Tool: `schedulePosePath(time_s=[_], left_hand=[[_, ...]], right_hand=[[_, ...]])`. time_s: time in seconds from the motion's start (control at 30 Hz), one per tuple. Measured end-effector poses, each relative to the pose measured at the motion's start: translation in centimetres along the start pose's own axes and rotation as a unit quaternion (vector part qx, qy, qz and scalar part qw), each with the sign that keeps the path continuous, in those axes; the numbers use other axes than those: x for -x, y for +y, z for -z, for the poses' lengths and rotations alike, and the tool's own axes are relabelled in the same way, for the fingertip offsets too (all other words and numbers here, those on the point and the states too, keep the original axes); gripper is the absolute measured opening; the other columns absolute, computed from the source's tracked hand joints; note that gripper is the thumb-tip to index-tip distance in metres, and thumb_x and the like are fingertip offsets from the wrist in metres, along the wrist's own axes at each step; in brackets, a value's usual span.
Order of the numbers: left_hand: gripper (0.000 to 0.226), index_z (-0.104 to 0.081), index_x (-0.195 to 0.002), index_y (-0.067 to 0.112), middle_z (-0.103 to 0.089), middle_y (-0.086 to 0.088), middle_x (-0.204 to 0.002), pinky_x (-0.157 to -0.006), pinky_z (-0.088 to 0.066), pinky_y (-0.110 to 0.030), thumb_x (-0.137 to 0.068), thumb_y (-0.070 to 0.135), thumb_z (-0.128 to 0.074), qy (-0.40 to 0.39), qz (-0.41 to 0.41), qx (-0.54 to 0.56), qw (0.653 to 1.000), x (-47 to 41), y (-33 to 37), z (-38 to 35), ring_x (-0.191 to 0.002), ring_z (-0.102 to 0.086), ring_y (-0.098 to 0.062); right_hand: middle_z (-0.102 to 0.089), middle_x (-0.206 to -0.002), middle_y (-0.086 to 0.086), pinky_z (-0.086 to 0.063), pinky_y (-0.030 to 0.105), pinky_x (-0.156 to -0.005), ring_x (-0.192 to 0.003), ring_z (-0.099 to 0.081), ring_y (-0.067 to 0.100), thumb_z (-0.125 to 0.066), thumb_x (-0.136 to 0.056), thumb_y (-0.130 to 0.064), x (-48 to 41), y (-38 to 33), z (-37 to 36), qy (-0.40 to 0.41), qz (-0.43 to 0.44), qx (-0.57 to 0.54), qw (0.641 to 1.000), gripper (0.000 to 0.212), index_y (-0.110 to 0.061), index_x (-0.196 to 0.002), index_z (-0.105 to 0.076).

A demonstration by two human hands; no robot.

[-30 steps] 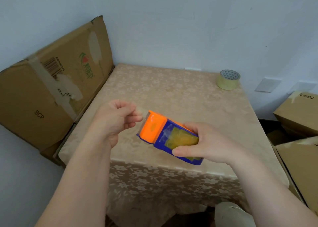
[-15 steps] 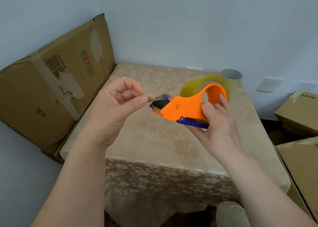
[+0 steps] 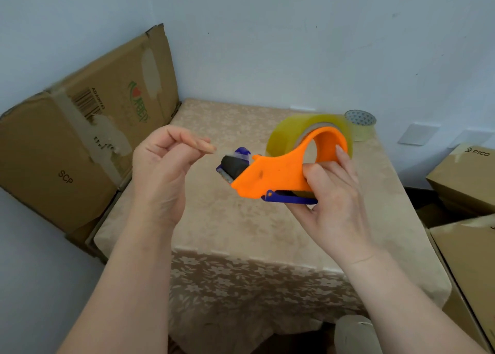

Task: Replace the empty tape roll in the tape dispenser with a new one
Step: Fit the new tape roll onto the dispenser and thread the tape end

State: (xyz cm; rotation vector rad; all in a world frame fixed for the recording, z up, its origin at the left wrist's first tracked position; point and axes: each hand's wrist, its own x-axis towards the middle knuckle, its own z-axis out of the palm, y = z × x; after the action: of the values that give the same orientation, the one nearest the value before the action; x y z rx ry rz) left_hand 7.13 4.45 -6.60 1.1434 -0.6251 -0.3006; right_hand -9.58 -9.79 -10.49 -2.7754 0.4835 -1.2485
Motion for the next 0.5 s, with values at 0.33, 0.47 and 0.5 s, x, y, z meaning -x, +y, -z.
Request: schedulePosePath(time_s=[0.33,0.47,0.5], left_hand=[[0.010,-0.062,-0.073,0.019,-0.066,0.008,-0.060,-0.066,-0.054,-0.025,-0.072,0.011,-0.066,0.021,0.041,-0.100,0.994,0.0,-0.3,-0.6,-0.061,-0.062,-0.007],[0.013,-0.057,-0.075,0.013,-0.060,-0.006,-0.066,-0.062,-0.056,-0.024,-0.085,0.005,-0.061,0.035,0.103,-0.126,0.986,-0.2,-0.8,-0.5,-0.051,-0.059,-0.004],[0.015,-0.057,-0.074,0.013,-0.060,-0.007,-0.064,-0.058,-0.056,-0.022,-0.086,0.005,-0.060,0.052,0.107,-0.142,0.983,-0.3,-1.1,-0.3,-0.049,-0.058,-0.005]], right_hand=[[-0.060,-0.058,-0.009,-0.039,0.023,-0.051,-0.053,-0.053,0.006,-0.068,-0.060,-0.056,-0.3,-0.1,0.8,-0.193,-0.295,-0.390,0.850,0.038,-0.021,-0.076,-0.068],[-0.063,-0.057,0.006,-0.040,0.028,-0.053,-0.052,-0.056,0.013,-0.064,-0.057,-0.062,-0.4,-0.3,0.5,-0.166,-0.332,-0.395,0.841,0.051,-0.014,-0.074,-0.067],[-0.065,-0.058,0.008,-0.041,0.029,-0.054,-0.053,-0.057,0.014,-0.065,-0.056,-0.062,-0.5,-0.3,0.6,-0.168,-0.336,-0.398,0.837,0.051,-0.014,-0.073,-0.068]])
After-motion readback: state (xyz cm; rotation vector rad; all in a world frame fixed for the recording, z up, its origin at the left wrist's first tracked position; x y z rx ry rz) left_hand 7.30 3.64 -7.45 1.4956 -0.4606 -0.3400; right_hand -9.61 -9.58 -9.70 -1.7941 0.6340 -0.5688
